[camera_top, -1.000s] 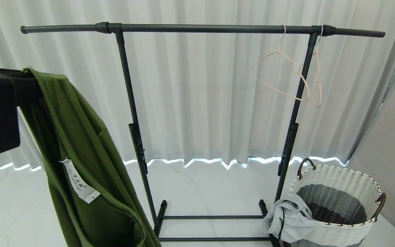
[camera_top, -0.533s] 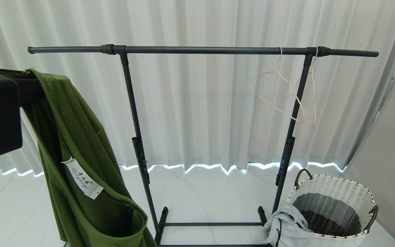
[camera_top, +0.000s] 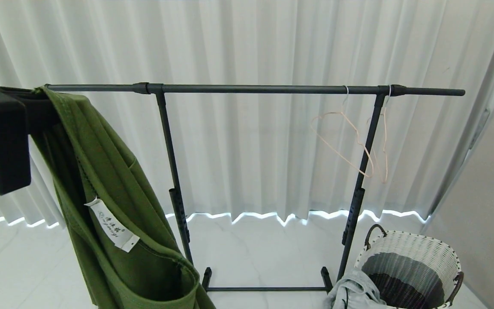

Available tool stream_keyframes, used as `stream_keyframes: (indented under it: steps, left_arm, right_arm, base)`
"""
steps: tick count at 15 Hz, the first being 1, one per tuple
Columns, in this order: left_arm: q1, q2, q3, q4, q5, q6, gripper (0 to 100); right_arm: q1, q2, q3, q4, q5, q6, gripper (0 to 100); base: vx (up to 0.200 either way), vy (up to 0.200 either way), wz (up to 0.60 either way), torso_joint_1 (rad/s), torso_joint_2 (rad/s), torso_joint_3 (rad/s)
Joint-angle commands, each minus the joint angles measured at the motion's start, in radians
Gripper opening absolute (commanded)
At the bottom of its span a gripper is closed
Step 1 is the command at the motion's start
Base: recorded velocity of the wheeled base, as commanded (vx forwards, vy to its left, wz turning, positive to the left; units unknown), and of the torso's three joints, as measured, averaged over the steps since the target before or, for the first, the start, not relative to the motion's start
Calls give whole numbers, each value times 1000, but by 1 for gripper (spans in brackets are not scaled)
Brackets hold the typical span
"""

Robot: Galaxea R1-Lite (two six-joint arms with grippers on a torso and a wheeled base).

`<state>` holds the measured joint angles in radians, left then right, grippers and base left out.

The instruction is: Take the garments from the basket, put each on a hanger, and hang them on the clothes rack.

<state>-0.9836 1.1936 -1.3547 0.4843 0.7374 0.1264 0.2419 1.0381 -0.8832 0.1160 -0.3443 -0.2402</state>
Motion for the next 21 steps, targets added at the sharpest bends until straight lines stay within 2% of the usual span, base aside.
stream_keyframes:
  steps: [1,5,7,9,21]
  left_arm:
    - [0,4,0,0,0,1,0]
    - [0,0,2,0,-1,2,0]
    - [0,-3,-1,0,-3,2,0]
    - [0,-9,-1,-1,-3,1,0]
    - [0,-12,3,0,-4,1,0]
  right_arm:
    - [0,-9,27,-19,2,1,100]
    - [-18,-9,38,-32,13,30,100]
    - [-49,-7,35,-33,73,35,100]
    - [-67,-7,32,-33,93,33,100]
    - [-67,19,38,-29,99,36,100]
  base:
    - [0,0,0,61,-149,-85]
    - [0,0,0,9,-19,-12]
    - [0,0,0,0,0,0]
    - [0,0,0,0,0,0]
    - [200,0,0,4,0,4]
